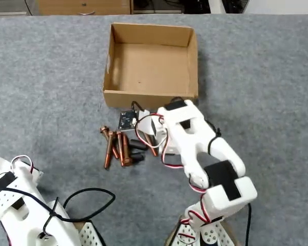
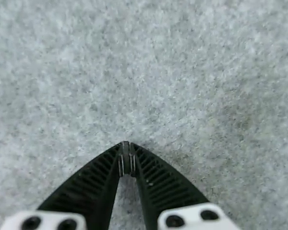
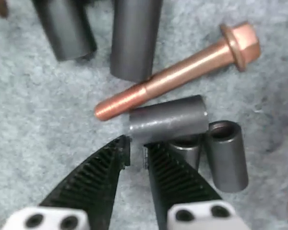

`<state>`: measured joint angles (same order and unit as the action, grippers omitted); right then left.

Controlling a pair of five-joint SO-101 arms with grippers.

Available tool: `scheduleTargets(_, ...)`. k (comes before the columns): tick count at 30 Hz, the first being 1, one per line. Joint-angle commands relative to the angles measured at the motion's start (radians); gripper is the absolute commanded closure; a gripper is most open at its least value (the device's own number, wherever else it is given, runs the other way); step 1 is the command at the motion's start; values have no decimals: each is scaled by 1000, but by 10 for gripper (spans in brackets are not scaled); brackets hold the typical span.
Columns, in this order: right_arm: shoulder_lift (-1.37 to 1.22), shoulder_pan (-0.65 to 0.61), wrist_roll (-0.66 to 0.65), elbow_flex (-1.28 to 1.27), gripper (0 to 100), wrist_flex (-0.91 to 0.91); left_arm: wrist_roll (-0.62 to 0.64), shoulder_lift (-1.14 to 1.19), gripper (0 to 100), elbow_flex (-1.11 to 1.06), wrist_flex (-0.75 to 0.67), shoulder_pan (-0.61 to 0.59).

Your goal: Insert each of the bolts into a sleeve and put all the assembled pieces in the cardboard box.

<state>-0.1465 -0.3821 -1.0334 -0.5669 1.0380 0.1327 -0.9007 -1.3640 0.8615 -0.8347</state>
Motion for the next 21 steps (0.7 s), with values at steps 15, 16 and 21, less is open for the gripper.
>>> scheduleTargets(15,-90,120,-15,142,998,78,9,-16,982,2,-12,2)
scheduleTargets(16,-90,120,-15,142,994,78,9,-16,982,2,-12,2)
scheduleTargets(21,-88,120,-15,143,997,78,9,-16,982,2,-12,2)
